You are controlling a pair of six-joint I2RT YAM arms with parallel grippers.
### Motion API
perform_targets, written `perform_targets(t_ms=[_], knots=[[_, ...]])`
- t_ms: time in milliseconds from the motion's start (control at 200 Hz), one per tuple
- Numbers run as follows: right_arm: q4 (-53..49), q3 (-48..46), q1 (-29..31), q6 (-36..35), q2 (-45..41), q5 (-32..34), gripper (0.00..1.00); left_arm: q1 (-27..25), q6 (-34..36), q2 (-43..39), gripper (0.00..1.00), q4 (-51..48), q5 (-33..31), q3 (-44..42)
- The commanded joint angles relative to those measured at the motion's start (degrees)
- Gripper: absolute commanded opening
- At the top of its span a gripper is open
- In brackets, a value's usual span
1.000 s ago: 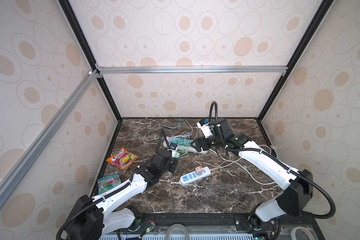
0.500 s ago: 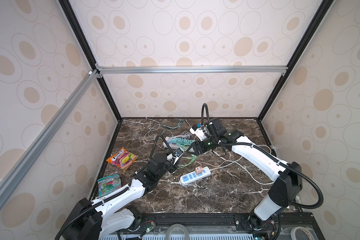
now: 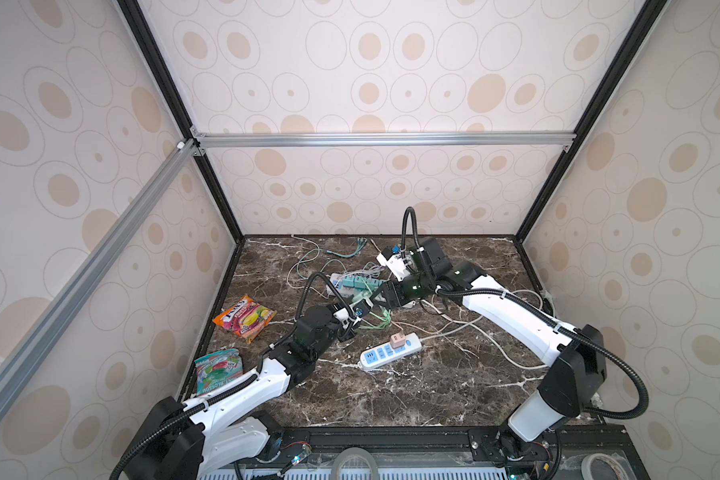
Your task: Insert the plug
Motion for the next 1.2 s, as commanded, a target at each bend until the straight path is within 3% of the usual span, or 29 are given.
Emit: perform_targets(t_ms=[0,130,430,470,515,580,695,785,905,1005,1190], knots=[[5.84,-5.87,-1.07,0.20,-9.73,5.64,0.55,0.95,-2.08,-1.87,0.00,2.47,2.57,0.50],[7.91,-10.12,-0.86,-5.52,-12.08,-3.63,0.60,1.61,-4.07,-2.36,0.00,0.90,5.47,1.30],[9.78,-8.09,0.02,-8.61,-2.09,-5.81,0.67,2.85,-6.96,-2.87,0.00,-0.92,8.12,2.32],[10.31,-7.96,0.20,-8.11,-1.27,-4.93,0.65,3.05,-7.69,-2.96,0.00,-0.93,9.18,2.30],[11.11,-8.00,0.29,-7.04,-0.66,-3.83,0.57,3.38,-8.66,-2.98,0.00,-1.01,10.38,2.30],[11.84,-8.36,0.32,-5.62,-0.57,0.82,0.38,3.90,-10.18,-3.05,0.00,-1.03,11.96,2.22],[11.43,-8.75,0.00,-5.01,-1.65,21.79,0.14,5.47,-13.06,-3.74,0.00,-1.63,13.74,1.72],[10.67,-7.63,-0.93,-7.34,-1.99,33.47,0.07,6.81,-15.92,-4.84,0.00,-2.73,15.06,1.26],[10.81,-5.31,-1.42,-12.20,-1.24,39.82,0.04,7.37,-18.99,-6.67,0.00,-4.94,15.98,1.23],[8.89,-1.68,-1.93,-14.87,0.49,35.86,0.08,7.33,-20.01,-8.01,0.00,-8.86,15.57,2.09],[8.06,2.90,-2.25,-18.98,0.95,16.05,0.28,7.34,-21.78,-10.67,0.00,-17.44,5.27,4.09]])
